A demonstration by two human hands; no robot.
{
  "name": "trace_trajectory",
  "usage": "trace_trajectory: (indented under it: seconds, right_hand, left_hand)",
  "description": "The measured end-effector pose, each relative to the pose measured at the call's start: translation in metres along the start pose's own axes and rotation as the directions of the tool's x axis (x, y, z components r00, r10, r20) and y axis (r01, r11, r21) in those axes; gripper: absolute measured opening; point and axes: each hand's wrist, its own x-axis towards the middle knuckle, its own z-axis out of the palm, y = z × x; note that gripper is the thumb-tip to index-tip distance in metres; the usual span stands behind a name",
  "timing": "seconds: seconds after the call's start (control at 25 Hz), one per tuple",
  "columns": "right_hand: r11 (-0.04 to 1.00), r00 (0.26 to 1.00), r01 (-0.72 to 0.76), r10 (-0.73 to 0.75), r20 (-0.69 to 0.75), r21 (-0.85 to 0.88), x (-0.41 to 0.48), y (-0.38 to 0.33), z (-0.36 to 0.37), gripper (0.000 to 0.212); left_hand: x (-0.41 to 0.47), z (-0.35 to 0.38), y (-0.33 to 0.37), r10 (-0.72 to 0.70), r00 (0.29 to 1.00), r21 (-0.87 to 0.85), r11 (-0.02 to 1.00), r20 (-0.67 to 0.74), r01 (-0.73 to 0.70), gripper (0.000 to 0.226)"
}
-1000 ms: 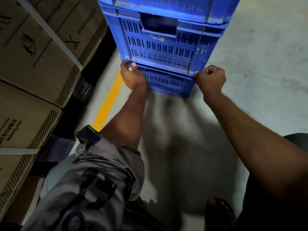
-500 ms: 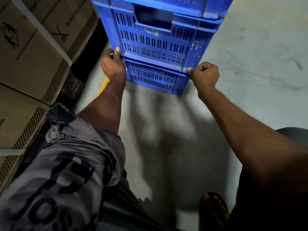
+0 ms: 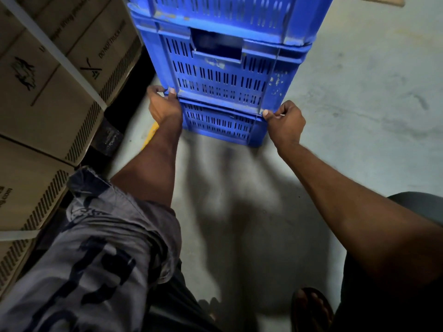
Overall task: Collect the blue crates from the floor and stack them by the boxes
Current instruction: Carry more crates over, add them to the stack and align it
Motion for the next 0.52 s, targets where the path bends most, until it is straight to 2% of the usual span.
trace_trajectory:
  seconds: [0.16,0.24,0.32,0.4,0.48,0.52]
  right_hand:
    - [0.998,0.997,-0.011,0.016,-0.075,0.062,-0.010,0.000,0.002,0.024]
    - [0.999,0.997,-0.025,0.028,-0.074,0.039,-0.008,0.000,0.003,0.019]
    - [1.000,0.999,-0.029,0.029,-0.044,-0.002,-0.004,0.000,0.002,0.023]
    - [0.998,0.999,-0.045,0.045,-0.005,-0.038,-0.005,-0.005,-0.005,0.027]
    - [0.990,0.996,-0.090,0.090,-0.004,-0.109,-0.012,-0.019,-0.016,0.021]
    - [0.988,0.996,-0.078,0.071,-0.056,-0.131,-0.016,-0.029,-0.022,0.020]
  left_hand:
    - [-0.047,0.003,0.010,0.215,0.976,0.057,0.975,0.024,-0.216,0.032]
    - [-0.042,0.003,0.011,0.194,0.981,0.079,0.977,0.028,-0.196,0.025]
    - [-0.027,0.000,0.014,0.131,0.991,0.171,0.976,0.031,-0.134,0.007]
    - [-0.024,-0.008,0.023,0.106,0.993,0.214,0.970,0.048,-0.114,0.007]
    - [-0.033,-0.016,0.040,0.139,0.990,0.189,0.973,-0.029,-0.132,0.007]
    - [-0.039,-0.018,0.052,0.212,0.971,0.153,0.969,-0.108,-0.194,0.012]
